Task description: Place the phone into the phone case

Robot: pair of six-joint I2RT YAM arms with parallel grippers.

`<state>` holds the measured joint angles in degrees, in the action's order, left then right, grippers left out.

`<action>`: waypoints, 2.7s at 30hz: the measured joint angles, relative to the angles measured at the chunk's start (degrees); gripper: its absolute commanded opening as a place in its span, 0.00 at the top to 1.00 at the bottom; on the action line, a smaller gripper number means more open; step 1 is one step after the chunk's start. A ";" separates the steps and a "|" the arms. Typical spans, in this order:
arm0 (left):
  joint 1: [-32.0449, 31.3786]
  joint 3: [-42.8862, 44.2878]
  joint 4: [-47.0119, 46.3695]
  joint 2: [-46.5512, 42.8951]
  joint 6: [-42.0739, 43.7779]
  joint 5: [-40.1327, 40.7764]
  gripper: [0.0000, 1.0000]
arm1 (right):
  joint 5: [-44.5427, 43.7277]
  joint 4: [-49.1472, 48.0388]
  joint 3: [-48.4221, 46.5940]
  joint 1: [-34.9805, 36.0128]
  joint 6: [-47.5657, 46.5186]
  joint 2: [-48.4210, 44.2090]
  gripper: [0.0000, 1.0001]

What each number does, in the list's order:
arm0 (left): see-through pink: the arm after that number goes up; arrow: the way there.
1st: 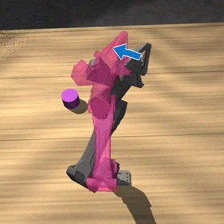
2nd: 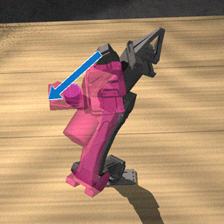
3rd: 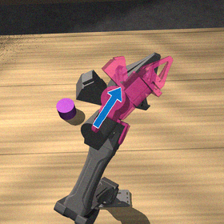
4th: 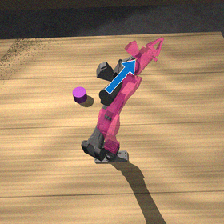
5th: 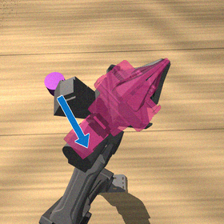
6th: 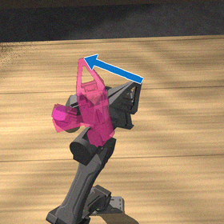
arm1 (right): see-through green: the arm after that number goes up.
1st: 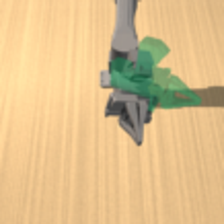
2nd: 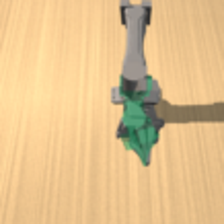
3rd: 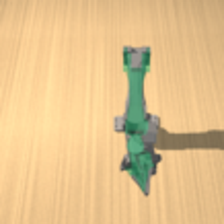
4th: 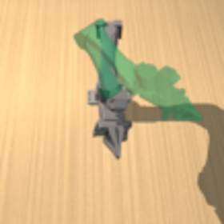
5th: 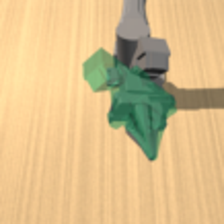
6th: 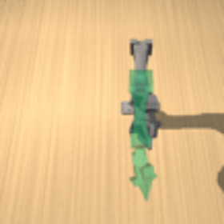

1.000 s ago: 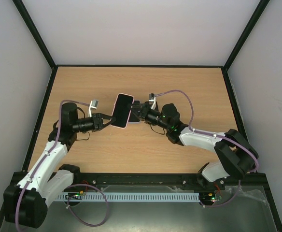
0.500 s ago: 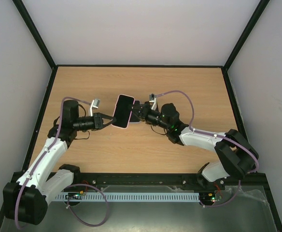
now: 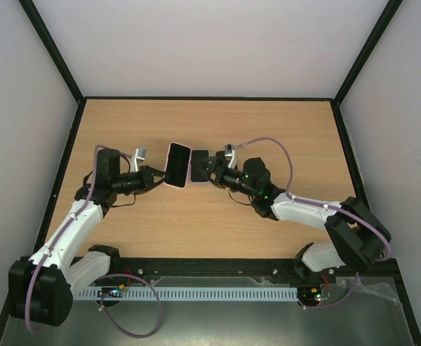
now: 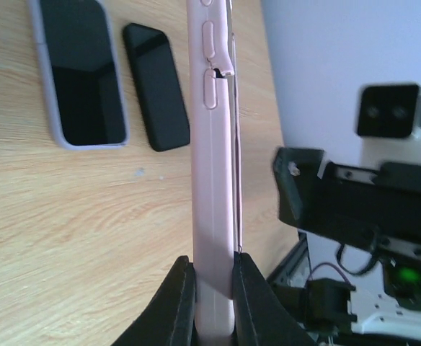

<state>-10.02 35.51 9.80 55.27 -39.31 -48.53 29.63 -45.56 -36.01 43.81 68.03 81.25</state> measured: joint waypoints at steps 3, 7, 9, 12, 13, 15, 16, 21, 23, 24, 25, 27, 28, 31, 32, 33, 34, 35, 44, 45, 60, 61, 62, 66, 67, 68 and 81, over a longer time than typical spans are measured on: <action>0.24 -0.17 -0.22 2.03 -0.79 2.80 0.97 | -0.35 2.10 1.68 -0.13 -2.21 -3.15 0.02; 0.76 -0.20 -1.70 5.88 -1.42 6.12 0.97 | -1.77 6.78 2.14 -0.31 -5.60 -7.58 0.03; 1.20 -0.20 -3.13 8.76 -1.92 7.89 0.97 | -2.67 8.94 2.19 -0.31 -7.32 -9.70 0.02; 2.62 0.31 -4.48 15.28 -2.21 11.37 0.98 | -3.91 12.13 2.19 -0.31 -9.73 -12.41 0.02; 3.30 0.72 -4.76 17.99 -2.23 12.35 0.97 | -4.28 13.27 2.19 -0.31 -10.49 -13.14 0.03; 4.37 1.66 -5.64 22.97 -2.40 13.86 0.97 | -4.92 15.26 2.19 -0.31 -11.80 -14.27 0.02; 4.74 2.12 -6.14 24.98 -2.56 14.40 0.97 | -5.49 16.83 2.19 -0.31 -12.59 -15.06 0.02; 5.44 3.45 -10.34 30.10 -3.45 14.97 0.97 | -8.11 22.03 2.23 -0.31 -15.28 -18.01 0.02; 5.53 3.67 -12.59 31.12 -3.76 14.93 0.97 | -9.05 23.32 2.23 -0.31 -16.00 -18.73 0.02; 5.55 3.67 -13.64 31.58 -3.82 14.91 0.96 | -9.31 23.58 2.23 -0.31 -16.28 -18.82 0.02; 5.60 3.67 -14.49 32.04 -3.89 14.86 0.95 | -9.53 23.85 2.25 -0.31 -16.50 -18.80 0.02; 5.77 3.67 -15.87 33.09 -3.98 14.88 0.91 | -9.88 24.46 2.25 -0.31 -16.74 -18.67 0.03; 5.90 3.65 -16.24 33.66 -3.96 15.02 0.88 | -9.99 24.61 2.25 -0.31 -16.85 -18.53 0.02; 6.43 3.52 -16.85 34.69 -3.69 14.75 0.73 | -10.54 25.42 2.25 -0.31 -17.00 -18.10 0.02; 6.62 3.45 -16.98 34.91 -3.48 14.78 0.69 | -10.75 25.92 2.25 -0.31 -17.07 -18.01 0.03; 6.88 3.34 -17.05 35.12 -3.50 14.91 0.68 | -10.97 26.14 2.25 -0.31 -17.09 -17.92 0.03; 7.28 3.13 -17.14 35.26 -3.54 15.19 0.68 | -11.34 26.34 2.29 -0.31 -17.09 -17.88 0.02; 7.72 2.93 -17.09 35.28 -3.54 15.50 0.67 | -11.72 26.60 2.34 -0.31 -17.16 -17.88 0.02; 9.35 1.70 -16.57 35.06 -3.04 16.68 0.51 | -15.34 30.16 2.32 -0.31 -18.84 -17.90 0.03; 9.38 1.68 -16.39 34.88 -2.93 16.76 0.49 | -15.78 30.53 2.32 -0.31 -19.10 -17.90 0.02; 9.68 3.32 -4.31 17.44 0.20 21.68 0.00 | -27.04 41.57 -3.02 -0.33 -23.93 -21.07 0.02; 9.68 4.15 -2.89 15.91 0.74 22.03 0.00 | -28.26 42.53 -3.72 -0.33 -24.11 -21.27 0.02; 9.68 5.16 -1.51 14.56 1.46 22.29 0.00 | -29.51 43.41 -4.35 -0.33 -24.13 -21.44 0.03; 9.68 10.21 3.87 8.68 4.50 23.58 0.00 | -35.06 48.43 -7.87 -0.35 -23.82 -21.75 0.03; 9.68 11.28 4.83 7.45 5.18 23.80 0.00 | -36.15 49.37 -8.70 -0.35 -23.74 -21.79 0.02; 9.68 12.57 5.99 5.97 5.99 24.04 0.00 | -37.70 50.95 -9.99 -0.35 -23.63 -21.88 0.03; 9.68 19.56 17.92 -7.32 13.97 20.65 0.00 | -44.61 62.14 -19.43 -0.35 -24.37 -27.56 0.02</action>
<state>-0.34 55.07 27.73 47.94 -25.34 -27.88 -14.98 16.58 -55.44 43.46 43.66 53.69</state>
